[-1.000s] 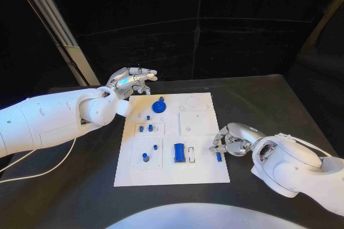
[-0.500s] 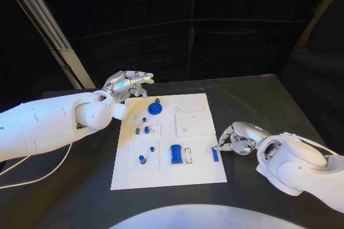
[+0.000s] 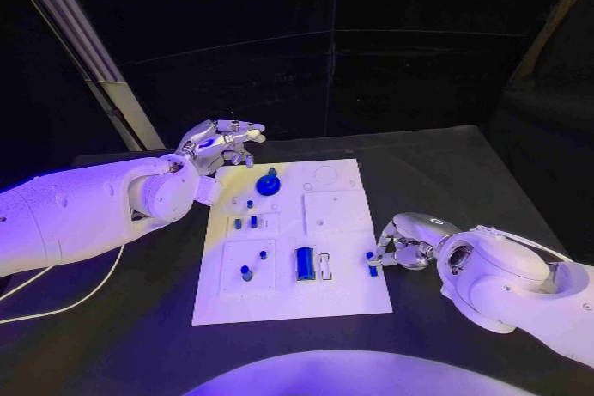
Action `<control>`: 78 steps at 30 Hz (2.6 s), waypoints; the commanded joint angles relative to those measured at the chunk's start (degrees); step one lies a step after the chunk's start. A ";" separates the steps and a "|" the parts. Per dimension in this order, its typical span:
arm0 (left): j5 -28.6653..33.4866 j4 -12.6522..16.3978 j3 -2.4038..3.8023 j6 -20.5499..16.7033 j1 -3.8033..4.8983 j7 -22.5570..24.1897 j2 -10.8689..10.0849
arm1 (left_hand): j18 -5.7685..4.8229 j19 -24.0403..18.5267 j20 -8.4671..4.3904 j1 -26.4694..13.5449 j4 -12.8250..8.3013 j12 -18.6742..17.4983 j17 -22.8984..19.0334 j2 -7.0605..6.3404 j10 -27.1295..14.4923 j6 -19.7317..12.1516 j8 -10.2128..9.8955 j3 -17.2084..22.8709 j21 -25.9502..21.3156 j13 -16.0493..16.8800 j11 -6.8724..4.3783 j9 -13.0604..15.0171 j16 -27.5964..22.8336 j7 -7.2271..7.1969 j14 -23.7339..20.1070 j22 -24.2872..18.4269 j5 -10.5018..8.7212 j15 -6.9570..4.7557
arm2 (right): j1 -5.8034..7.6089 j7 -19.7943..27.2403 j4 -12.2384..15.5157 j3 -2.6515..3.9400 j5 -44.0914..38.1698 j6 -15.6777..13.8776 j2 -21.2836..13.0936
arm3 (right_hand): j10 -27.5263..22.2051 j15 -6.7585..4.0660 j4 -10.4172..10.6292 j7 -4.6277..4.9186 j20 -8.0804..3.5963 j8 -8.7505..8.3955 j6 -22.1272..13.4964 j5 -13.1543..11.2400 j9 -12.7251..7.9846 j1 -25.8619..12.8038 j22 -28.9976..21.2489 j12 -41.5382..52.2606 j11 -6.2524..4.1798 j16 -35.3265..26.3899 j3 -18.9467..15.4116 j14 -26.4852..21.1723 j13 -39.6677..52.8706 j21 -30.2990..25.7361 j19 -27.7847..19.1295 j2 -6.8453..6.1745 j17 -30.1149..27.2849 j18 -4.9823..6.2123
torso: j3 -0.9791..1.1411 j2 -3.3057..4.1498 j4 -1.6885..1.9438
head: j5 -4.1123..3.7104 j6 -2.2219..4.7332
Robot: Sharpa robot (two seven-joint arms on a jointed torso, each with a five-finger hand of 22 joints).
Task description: Assemble the parts on the task board
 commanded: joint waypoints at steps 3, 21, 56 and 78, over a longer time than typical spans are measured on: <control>-0.12 0.07 0.04 0.57 0.06 0.27 -0.02 | 0.83 0.22 -0.02 0.14 -0.04 0.20 -0.06 0.43 -0.46 -0.24 0.38 -0.40 -0.30 -0.01 -0.04 0.05 0.01 -0.01 -0.53 -0.06 -0.01 0.04 | 0.01 -0.39 -0.21 -0.01 -2.37 3.85 0.85 | -0.09 -0.40 -0.26 0.04 -0.36 0.12 0.39 0.36 0.17 0.73 2.97 -0.29 -0.54 -0.15 -0.18 2.64 -0.01 -0.28 -0.14 -0.46 0.00 -0.11 | -0.01 -0.05 0.06 | -0.06 -0.10; -0.12 -0.07 0.03 0.62 0.05 0.22 -0.01 | 0.83 0.22 -0.02 0.14 -0.04 0.20 -0.06 0.43 -0.46 -0.24 0.38 -0.40 -0.30 -0.01 -0.04 0.05 0.01 -0.01 -0.53 -0.06 -0.01 0.04 | -1.30 -0.77 -1.82 -0.01 -9.88 7.92 3.89 | -0.21 -0.49 -2.05 0.07 -0.50 0.05 0.38 0.10 1.02 4.01 2.82 -0.56 -0.59 -0.29 0.51 2.64 -0.03 -0.45 -0.25 -0.02 -0.03 -0.08 | -0.10 -0.12 0.23 | -0.01 -0.31; -0.12 0.00 0.02 0.75 0.04 0.03 -0.10 | 0.83 0.22 -0.02 0.14 -0.04 0.20 -0.06 0.43 -0.46 -0.24 0.38 -0.40 -0.30 -0.01 -0.04 0.05 0.01 -0.01 -0.53 -0.06 -0.01 0.04 | -1.64 -2.22 -1.92 -0.03 -13.80 7.78 6.49 | -1.54 -0.26 -6.83 0.73 -0.37 -3.51 -0.70 5.72 0.29 11.05 2.54 -2.91 -0.26 -0.98 9.94 2.56 -1.23 -0.86 -0.45 1.76 -0.28 -0.01 | -0.18 -0.19 0.54 | -0.11 -0.02; -0.12 0.20 0.02 0.74 0.00 0.02 -0.24 | 0.83 0.27 -0.02 0.17 -0.10 0.36 -0.27 0.50 -0.50 -0.23 0.49 -0.50 -0.35 -0.02 -0.07 0.06 0.01 -0.04 -0.57 -0.11 0.00 0.04 | -1.65 -2.01 0.85 0.00 -1.99 -3.89 5.16 | 0.03 -0.61 -3.44 0.13 -0.63 -4.69 1.79 11.72 -0.52 6.42 4.32 -0.73 -0.70 0.39 17.70 3.03 0.19 0.22 0.72 -2.43 1.63 -0.40 | -0.27 -0.19 0.70 | -0.20 -0.09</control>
